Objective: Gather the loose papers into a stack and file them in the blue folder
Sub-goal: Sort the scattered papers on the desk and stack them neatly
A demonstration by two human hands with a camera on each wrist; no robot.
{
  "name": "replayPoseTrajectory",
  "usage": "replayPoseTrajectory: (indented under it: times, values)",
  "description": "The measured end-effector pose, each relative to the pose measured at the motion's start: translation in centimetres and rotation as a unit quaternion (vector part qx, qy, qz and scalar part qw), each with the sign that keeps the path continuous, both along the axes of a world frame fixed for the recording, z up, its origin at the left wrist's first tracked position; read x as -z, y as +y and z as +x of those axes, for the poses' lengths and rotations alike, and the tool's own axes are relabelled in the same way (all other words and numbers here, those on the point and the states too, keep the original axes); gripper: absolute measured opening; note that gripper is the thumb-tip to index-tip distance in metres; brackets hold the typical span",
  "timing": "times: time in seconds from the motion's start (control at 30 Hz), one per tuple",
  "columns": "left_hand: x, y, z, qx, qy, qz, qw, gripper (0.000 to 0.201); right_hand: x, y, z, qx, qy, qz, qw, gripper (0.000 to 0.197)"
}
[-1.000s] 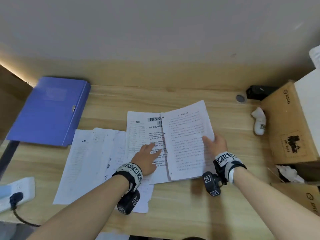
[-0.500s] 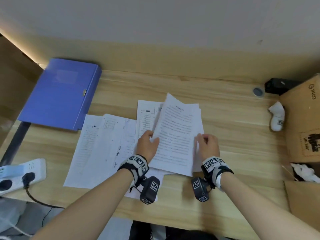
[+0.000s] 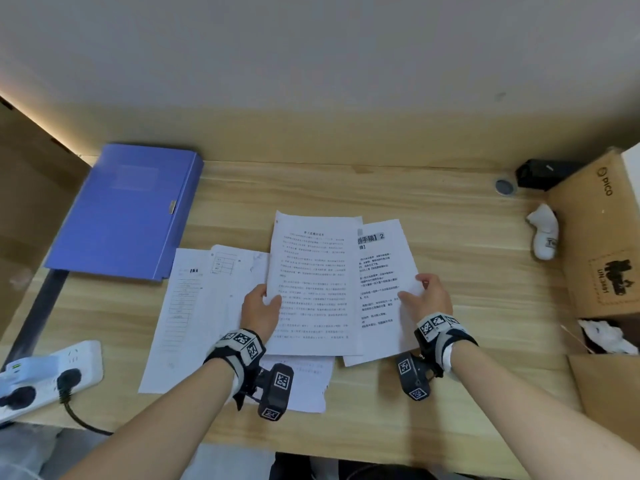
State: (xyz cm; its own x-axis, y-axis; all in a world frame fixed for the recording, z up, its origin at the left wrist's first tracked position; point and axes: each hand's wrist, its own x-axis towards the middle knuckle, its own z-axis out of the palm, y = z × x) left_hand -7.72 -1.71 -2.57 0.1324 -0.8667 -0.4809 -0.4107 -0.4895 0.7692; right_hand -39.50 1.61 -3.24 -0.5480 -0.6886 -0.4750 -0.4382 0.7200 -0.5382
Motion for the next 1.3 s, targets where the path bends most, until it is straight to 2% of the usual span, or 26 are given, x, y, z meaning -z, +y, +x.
replayPoseTrajectory:
  times: [0.1,0.23,0.33,0.4,0.47,0.6,0.7,0.8,0.87,0.93,1.0,1.1,1.2,1.3]
  values:
    - [-0.3,-0.5,-1.2,0.025,0.002,-0.006,1.0,0.017,-2.1,0.4,-2.7,0.073,-0.007,-0.064,0.995,0.055]
    - [0.2,-1.2,-3.2,0.064,-0.032,0.016,0.997,0.024,-5.0,-0.1,-6.0,0.149,0.004,-0.117,0.982,0.023]
    - [0.5,-1.2,-4.2,0.081,-0.069,0.043,0.993,0.029,-7.1,-0.7,-6.6,0.201,-0.009,-0.169,0.965,0.023]
    - [0.5,-1.3,-4.8,0.081,-0.081,0.05,0.992,0.029,-7.7,-1.1,-6.0,0.21,-0.048,-0.198,0.956,0.025]
    - [0.5,-1.5,-5.1,0.089,-0.084,0.055,0.991,0.029,-7.6,-1.3,-4.7,0.195,-0.093,-0.193,0.957,0.025]
    - [0.2,-1.7,-4.9,0.106,-0.068,0.062,0.99,0.032,-4.4,-1.3,-0.9,0.118,-0.121,-0.107,0.98,0.021]
    - [-0.1,-1.8,-4.3,0.121,-0.053,0.051,0.99,0.033,-1.5,-1.2,1.8,0.055,-0.092,-0.043,0.993,0.023]
    - [-0.3,-1.8,-3.1,0.145,-0.077,0.034,0.986,0.026,0.0,-1.5,3.5,0.003,-0.042,0.01,0.999,0.027]
    - [-0.2,-1.8,-2.1,0.143,-0.118,0.014,0.983,0.029,1.1,-2.1,4.0,-0.018,-0.008,0.001,1.0,0.041]
    - [0.1,-2.0,-1.3,0.107,-0.127,0.023,0.986,0.051,2.4,-2.9,4.1,-0.043,0.006,-0.001,0.999,0.058]
    - [-0.1,-2.2,-1.2,0.052,-0.053,0.066,0.995,0.067,2.5,-3.5,4.7,-0.057,0.005,0.006,0.998,0.062]
    - [-0.7,-2.1,-2.0,0.038,0.048,0.091,0.994,0.054,1.7,-4.0,6.3,-0.062,-0.021,0.003,0.998,0.052]
    - [-0.6,-1.6,-2.8,0.071,0.041,0.074,0.994,0.045,0.8,-3.6,7.7,-0.057,-0.042,0.004,0.998,0.05]
    - [-0.7,-0.9,-2.8,0.068,0.043,0.063,0.995,0.042,0.9,-2.5,8.2,-0.028,-0.074,-0.007,0.997,0.045]
